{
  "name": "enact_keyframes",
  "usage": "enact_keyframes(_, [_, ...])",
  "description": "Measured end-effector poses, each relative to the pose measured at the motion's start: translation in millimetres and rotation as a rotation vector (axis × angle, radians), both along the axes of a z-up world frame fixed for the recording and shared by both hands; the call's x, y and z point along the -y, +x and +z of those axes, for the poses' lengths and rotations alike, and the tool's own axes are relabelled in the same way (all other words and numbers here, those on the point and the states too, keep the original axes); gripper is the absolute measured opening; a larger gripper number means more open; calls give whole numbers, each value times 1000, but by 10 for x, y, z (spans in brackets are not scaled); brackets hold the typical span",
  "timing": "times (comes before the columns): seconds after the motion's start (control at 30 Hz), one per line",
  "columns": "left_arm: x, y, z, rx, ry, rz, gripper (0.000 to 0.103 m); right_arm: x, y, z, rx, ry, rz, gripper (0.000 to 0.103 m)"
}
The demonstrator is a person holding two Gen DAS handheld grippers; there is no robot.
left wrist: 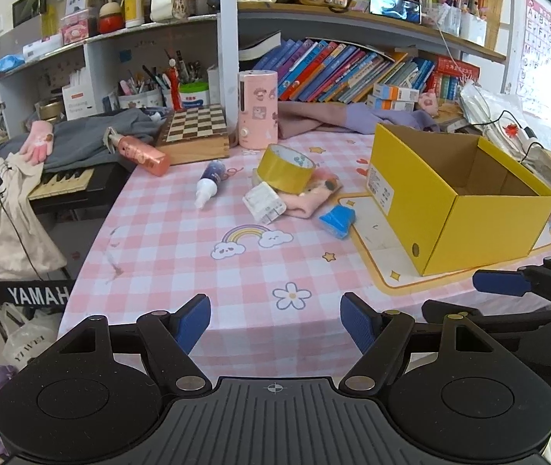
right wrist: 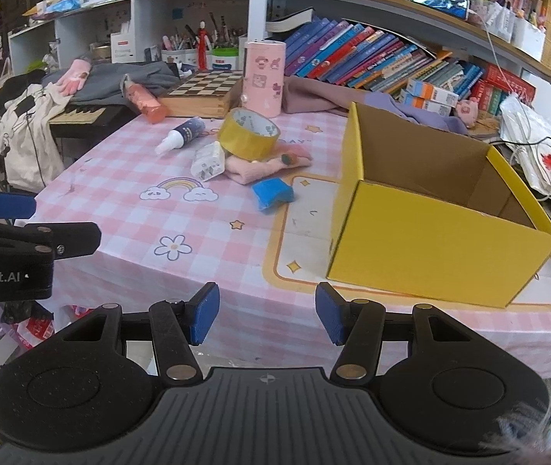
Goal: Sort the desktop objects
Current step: 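Move both open tools toward the items beside the tape roll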
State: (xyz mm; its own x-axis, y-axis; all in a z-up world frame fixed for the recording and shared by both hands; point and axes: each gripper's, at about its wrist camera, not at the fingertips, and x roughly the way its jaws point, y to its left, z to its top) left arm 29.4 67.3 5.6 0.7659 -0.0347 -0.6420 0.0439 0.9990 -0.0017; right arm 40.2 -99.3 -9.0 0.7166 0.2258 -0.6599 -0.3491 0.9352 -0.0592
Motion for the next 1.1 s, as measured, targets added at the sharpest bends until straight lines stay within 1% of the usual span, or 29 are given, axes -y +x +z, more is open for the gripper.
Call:
enact_keyframes(0.57, [-140,340,49,-5,9,39,76,-239,419,-96,-41,32,56,52])
enact_keyframes(1.1, [-194,688,-73,-47,12,62,76,-344,805,-163,-73,27,77,52])
